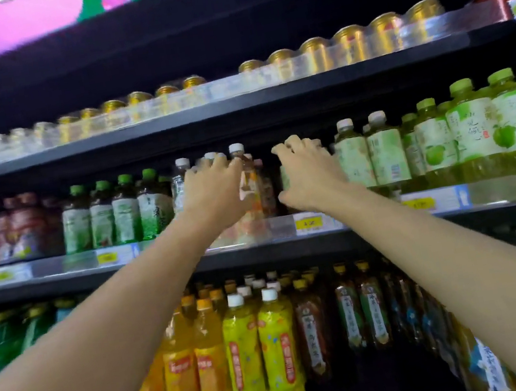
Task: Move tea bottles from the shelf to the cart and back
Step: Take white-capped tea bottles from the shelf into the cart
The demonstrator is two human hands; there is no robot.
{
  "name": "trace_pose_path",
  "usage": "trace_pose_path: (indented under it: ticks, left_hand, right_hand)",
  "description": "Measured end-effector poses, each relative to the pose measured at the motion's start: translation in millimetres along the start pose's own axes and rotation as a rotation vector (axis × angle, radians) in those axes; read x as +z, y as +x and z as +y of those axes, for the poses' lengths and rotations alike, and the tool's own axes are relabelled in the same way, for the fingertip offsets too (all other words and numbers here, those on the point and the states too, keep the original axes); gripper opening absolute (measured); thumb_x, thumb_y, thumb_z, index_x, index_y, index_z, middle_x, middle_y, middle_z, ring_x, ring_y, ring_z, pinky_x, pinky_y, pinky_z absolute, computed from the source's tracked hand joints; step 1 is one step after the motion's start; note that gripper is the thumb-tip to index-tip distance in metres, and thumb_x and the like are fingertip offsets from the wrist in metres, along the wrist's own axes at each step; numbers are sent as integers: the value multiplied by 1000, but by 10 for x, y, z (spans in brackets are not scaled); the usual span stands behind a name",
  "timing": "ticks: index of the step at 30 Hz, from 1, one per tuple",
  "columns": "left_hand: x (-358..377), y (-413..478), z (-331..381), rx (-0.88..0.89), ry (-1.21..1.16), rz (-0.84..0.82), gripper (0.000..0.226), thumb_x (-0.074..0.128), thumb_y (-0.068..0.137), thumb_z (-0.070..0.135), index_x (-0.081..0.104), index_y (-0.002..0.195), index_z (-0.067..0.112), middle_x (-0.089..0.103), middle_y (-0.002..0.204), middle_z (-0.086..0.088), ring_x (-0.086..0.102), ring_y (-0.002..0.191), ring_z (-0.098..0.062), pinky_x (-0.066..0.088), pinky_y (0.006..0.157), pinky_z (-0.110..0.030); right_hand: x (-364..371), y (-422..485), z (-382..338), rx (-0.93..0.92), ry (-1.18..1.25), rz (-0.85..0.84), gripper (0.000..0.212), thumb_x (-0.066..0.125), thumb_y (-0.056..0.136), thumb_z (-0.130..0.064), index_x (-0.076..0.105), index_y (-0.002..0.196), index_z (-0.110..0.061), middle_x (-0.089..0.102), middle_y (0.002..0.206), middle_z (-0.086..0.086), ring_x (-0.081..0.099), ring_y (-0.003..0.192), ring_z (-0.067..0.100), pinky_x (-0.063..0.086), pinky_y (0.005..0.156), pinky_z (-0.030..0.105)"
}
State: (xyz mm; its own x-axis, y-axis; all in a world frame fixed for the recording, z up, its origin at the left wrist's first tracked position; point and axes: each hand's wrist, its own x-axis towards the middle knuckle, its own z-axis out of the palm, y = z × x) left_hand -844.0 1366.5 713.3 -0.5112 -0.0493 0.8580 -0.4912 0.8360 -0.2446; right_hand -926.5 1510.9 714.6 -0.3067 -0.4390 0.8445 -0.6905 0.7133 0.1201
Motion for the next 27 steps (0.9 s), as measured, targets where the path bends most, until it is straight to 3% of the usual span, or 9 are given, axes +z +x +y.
trace_pose_path:
  ticks: [3, 15, 27]
  left_hand:
    - [-162, -330, -451, -37, 81, -62, 68, 57, 90, 56, 40, 142, 16, 47, 138, -10, 46, 126, -35, 44, 95, -49]
    - [-799, -1930, -2119, -212, 305, -256, 66, 58, 90, 57, 41, 140, 17, 49, 135, -12, 47, 125, -35, 48, 91, -46]
    - [-983, -3250, -3470, -465, 541, -510, 71, 56, 91, 61, 37, 144, 18, 47, 140, -15, 45, 130, -35, 46, 96, -50]
  right_hand:
    - [-2, -61, -514, -36, 58, -32, 75, 72, 83, -32, 35, 146, -15, 37, 144, 9, 36, 133, 29, 38, 102, 41]
    - [84, -464, -2650, -272, 354, -173, 69, 71, 86, -31, 36, 143, -14, 36, 144, 10, 33, 134, 30, 40, 97, 42]
    - [491, -699, -4581, -504, 639, -300, 76, 71, 87, -32, 31, 149, -15, 32, 149, 10, 30, 138, 31, 38, 107, 44]
